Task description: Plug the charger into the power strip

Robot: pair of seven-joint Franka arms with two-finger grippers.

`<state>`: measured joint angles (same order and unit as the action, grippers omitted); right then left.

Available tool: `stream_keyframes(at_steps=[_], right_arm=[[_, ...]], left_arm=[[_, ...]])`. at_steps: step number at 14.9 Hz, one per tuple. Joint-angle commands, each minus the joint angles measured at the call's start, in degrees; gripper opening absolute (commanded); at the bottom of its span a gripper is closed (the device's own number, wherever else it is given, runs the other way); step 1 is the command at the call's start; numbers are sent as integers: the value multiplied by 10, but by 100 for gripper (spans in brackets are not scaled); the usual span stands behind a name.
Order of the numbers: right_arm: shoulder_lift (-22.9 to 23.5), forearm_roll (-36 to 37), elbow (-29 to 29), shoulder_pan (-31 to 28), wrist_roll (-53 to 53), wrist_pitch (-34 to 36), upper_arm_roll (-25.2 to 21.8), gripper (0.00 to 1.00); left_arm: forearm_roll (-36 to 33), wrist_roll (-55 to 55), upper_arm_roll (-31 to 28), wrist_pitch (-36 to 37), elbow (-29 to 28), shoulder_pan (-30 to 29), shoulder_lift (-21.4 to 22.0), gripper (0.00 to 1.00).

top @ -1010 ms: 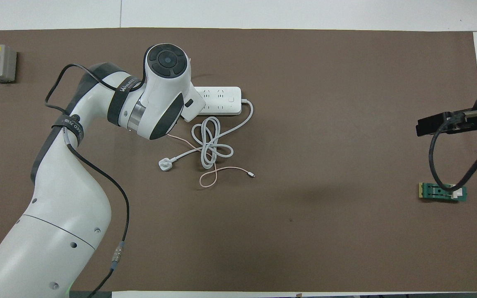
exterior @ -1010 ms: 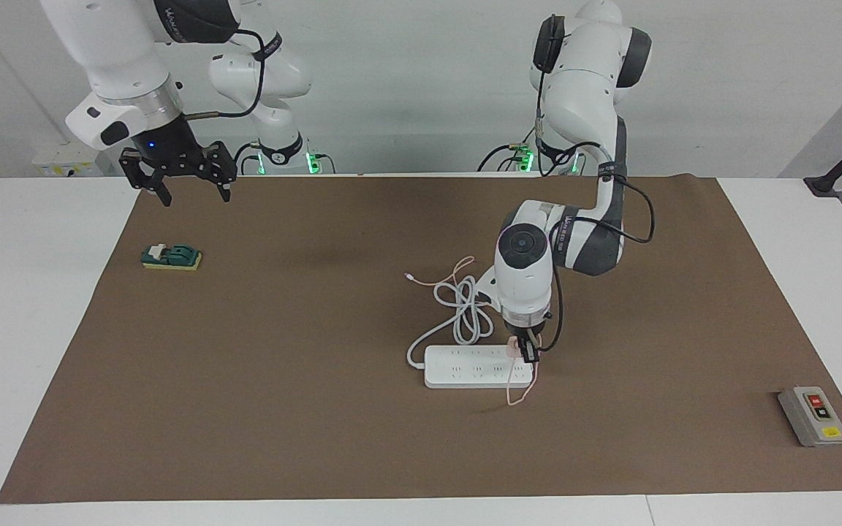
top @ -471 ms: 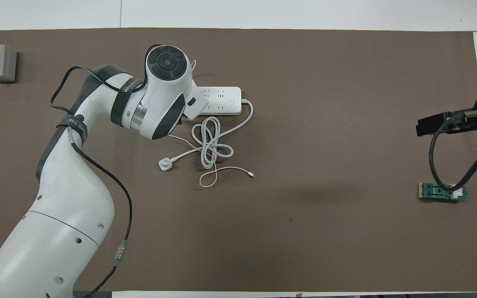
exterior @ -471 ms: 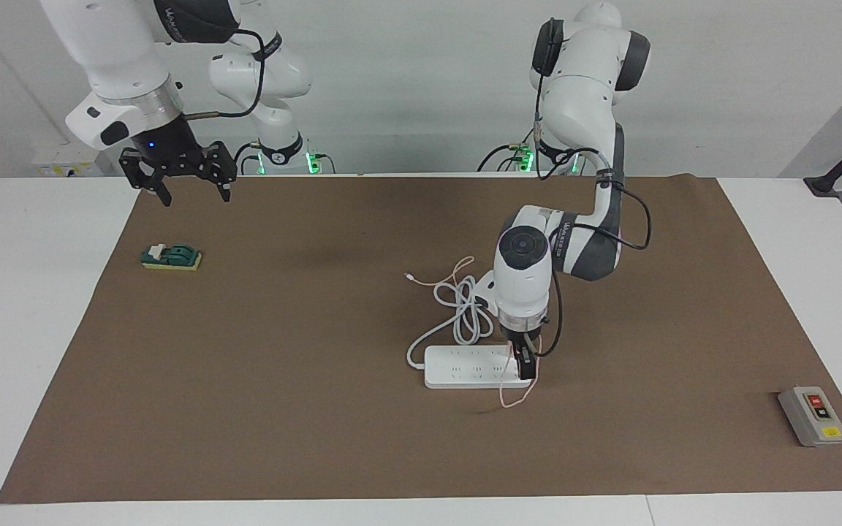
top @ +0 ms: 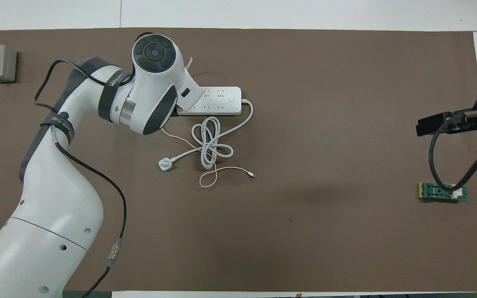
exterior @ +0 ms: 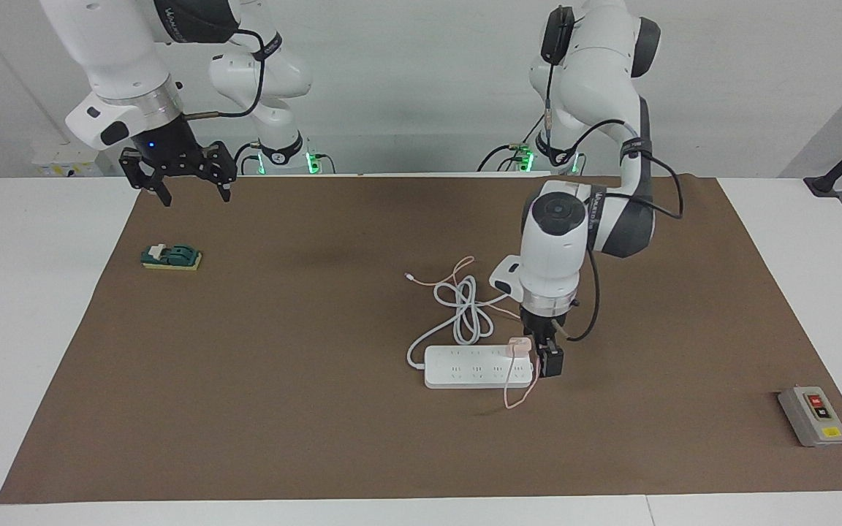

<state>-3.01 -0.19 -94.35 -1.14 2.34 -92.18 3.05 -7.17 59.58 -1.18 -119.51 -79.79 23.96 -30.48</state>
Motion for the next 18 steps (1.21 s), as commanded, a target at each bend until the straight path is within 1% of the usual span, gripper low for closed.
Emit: stream_keyframes(at_steps=[1, 3, 5, 7, 8, 10, 12, 13, 16, 17, 18], right_arm=[[-7, 8, -3, -5, -4, 3, 6, 100], [-7, 8, -3, -5, -3, 3, 6, 100], [-7, 8, -3, -5, -5, 3, 6, 100], [-7, 8, -3, -5, -5, 2, 6, 100], [-7, 8, -4, -5, -5, 2, 6, 100], [-7, 8, -3, -6, -4, 3, 6, 100], [-7, 8, -4, -7, -4, 3, 6, 100], [-7, 8, -4, -6, -4, 4, 6, 100], [-9, 8, -6, -4, -7, 4, 6, 100], [-9, 8, -6, -4, -8, 4, 6, 100], [-9, 7, -6, -4, -8, 4, 6, 100]], left_arm=[[92, -23, 1, 42, -20, -35, 72, 100], [103, -62, -9, 108, -18, -37, 123, 100], [103, -105, -29, 134, -19, -37, 164, 100], [109, -140, -70, 194, -16, -37, 182, 100], [109, -181, -79, 233, -15, -37, 193, 100], [109, -267, -98, 290, 15, -44, 207, 100], [112, -322, -108, 353, 37, -45, 208, 100], [112, -358, -108, 365, 41, -45, 212, 100], [109, -504, -105, 368, 39, -45, 234, 100], [109, -526, -105, 362, 38, -45, 241, 100], [105, -526, -108, 365, 36, -46, 244, 100]])
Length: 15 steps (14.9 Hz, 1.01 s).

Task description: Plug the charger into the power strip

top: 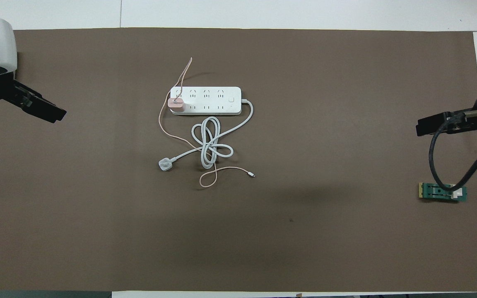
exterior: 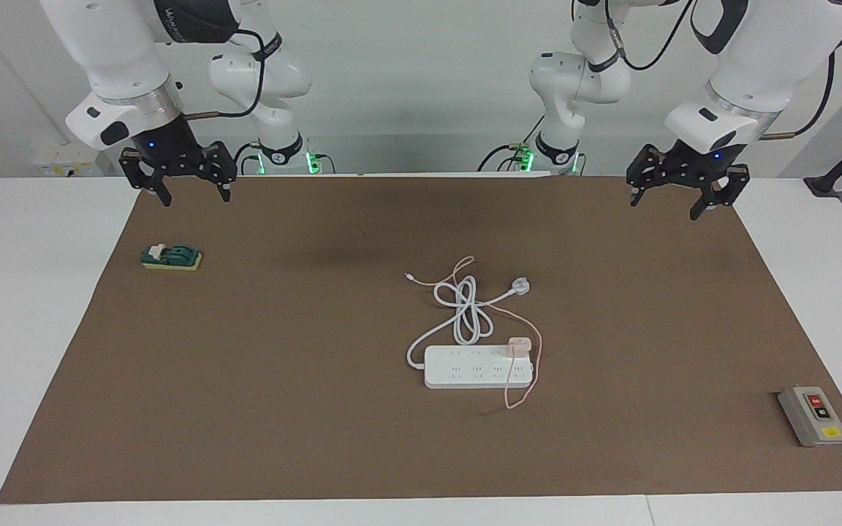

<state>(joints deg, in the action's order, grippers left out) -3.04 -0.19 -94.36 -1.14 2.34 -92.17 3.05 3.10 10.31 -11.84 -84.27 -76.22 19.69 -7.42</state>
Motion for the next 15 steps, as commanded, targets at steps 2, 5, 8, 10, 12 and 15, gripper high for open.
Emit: stream_keyframes(at_steps=[2, 5, 8, 10, 12, 15], right_arm=[[-9, 7, -7, -4, -9, 4, 6, 100], [-9, 7, -6, -4, -8, 4, 6, 100], [-9, 7, -6, -4, -8, 4, 6, 100], [-9, 7, -7, -4, -8, 4, 6, 100], [-9, 7, -6, -4, -8, 4, 6, 100], [-9, 7, -7, -4, -8, 4, 6, 100]], left_arm=[[0, -35, -17, 16, -15, -4, 22, 100], [0, -41, -27, 12, -54, -3, 46, 100], [-2, -53, -27, 16, -73, -4, 53, 100], [-47, -53, -25, 9, -75, 3, 54, 100], [-59, -52, -2, 7, -93, -26, 71, 100], [-59, -56, 133, -3, -113, -150, 77, 100]])
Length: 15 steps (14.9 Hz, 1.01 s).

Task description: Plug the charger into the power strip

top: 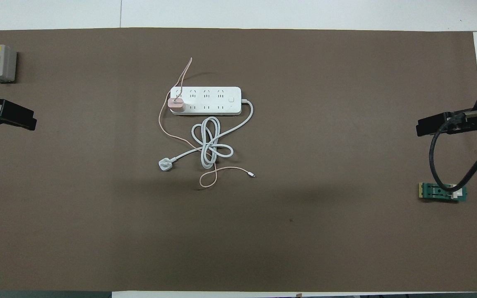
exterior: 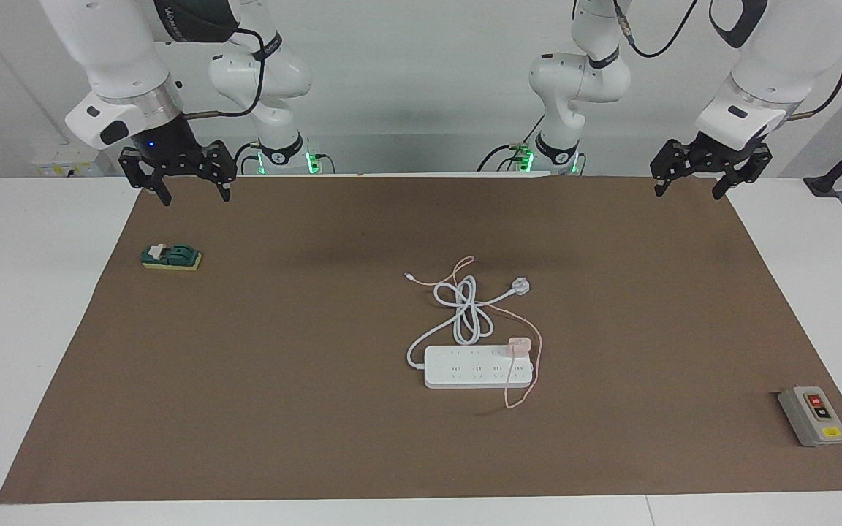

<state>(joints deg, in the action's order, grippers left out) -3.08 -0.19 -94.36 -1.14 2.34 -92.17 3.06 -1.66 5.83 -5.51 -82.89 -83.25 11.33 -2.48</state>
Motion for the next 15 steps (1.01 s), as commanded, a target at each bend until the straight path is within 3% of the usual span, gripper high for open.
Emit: stream_keyframes(at_steps=[1, 7, 15], right_arm=[[-9, 7, -7, -5, -6, 4, 6, 100], [-9, 7, -8, -11, -5, 5, 5, 100], [-9, 7, -7, -7, -7, 18, 5, 100]], left_arm=[[-12, -14, 81, -28, -55, -87, 34, 100], [-12, -75, 106, -60, -103, -104, 58, 100], [-12, -83, 122, -27, -103, -110, 59, 100]])
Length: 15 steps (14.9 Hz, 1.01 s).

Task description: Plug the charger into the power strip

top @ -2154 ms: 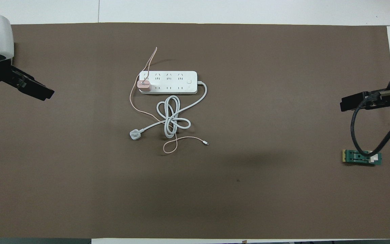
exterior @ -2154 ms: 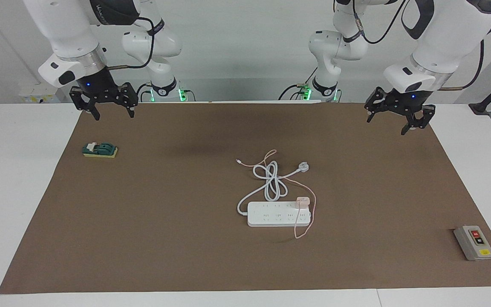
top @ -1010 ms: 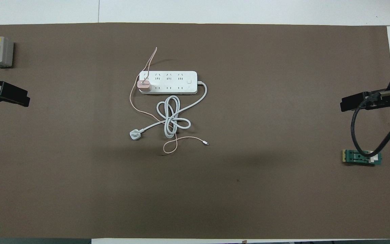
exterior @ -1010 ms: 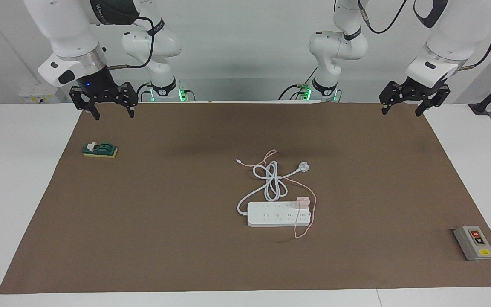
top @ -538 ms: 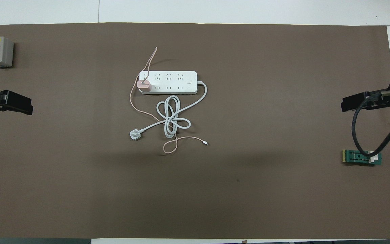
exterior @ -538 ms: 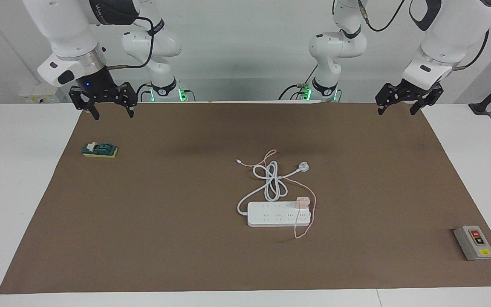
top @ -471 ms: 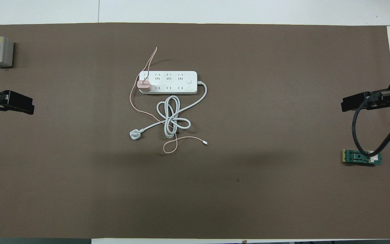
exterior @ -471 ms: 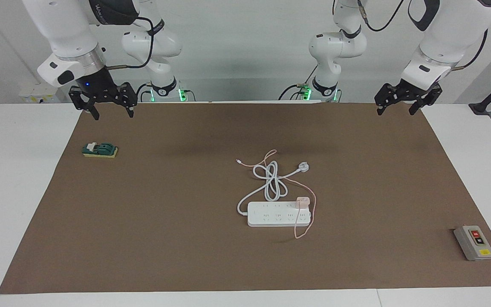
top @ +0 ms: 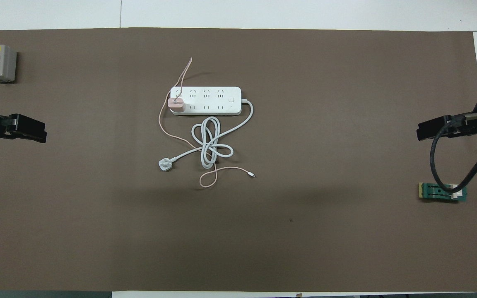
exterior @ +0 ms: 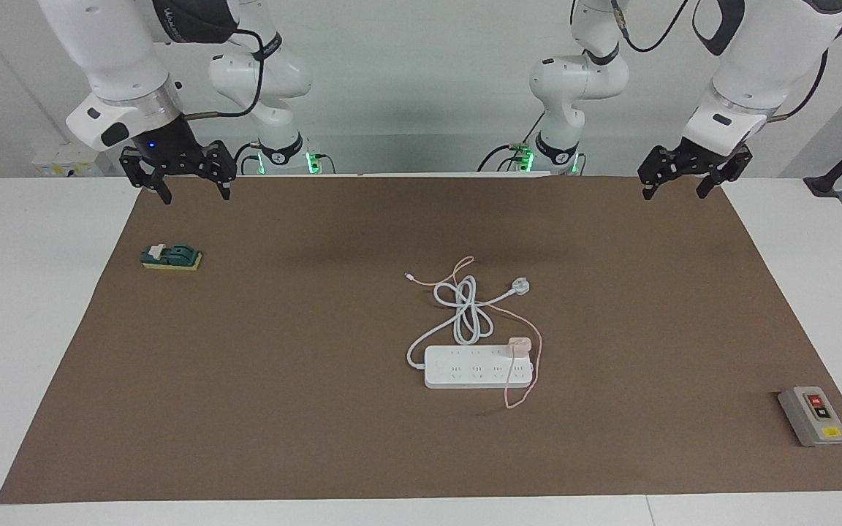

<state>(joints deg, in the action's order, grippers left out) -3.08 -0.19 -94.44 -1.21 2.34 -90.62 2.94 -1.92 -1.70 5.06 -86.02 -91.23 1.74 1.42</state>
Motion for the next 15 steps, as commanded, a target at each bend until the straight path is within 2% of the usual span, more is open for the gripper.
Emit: stream_keyframes(at_steps=[1, 10, 13, 15], right_arm=[[-9, 7, -6, -6, -5, 3, 7, 100], [-9, 7, -6, -9, -5, 4, 7, 100], [-9, 7, -6, -6, -8, 4, 7, 100], [-9, 7, -6, -5, -9, 4, 7, 100]], left_arm=[[-8, -9, 17, 0, -29, -14, 24, 100], [-8, -29, 29, -19, -54, -14, 24, 100], [-13, 5, -5, -11, -54, -20, 24, 100], [-13, 22, -7, -13, -55, -19, 24, 100]])
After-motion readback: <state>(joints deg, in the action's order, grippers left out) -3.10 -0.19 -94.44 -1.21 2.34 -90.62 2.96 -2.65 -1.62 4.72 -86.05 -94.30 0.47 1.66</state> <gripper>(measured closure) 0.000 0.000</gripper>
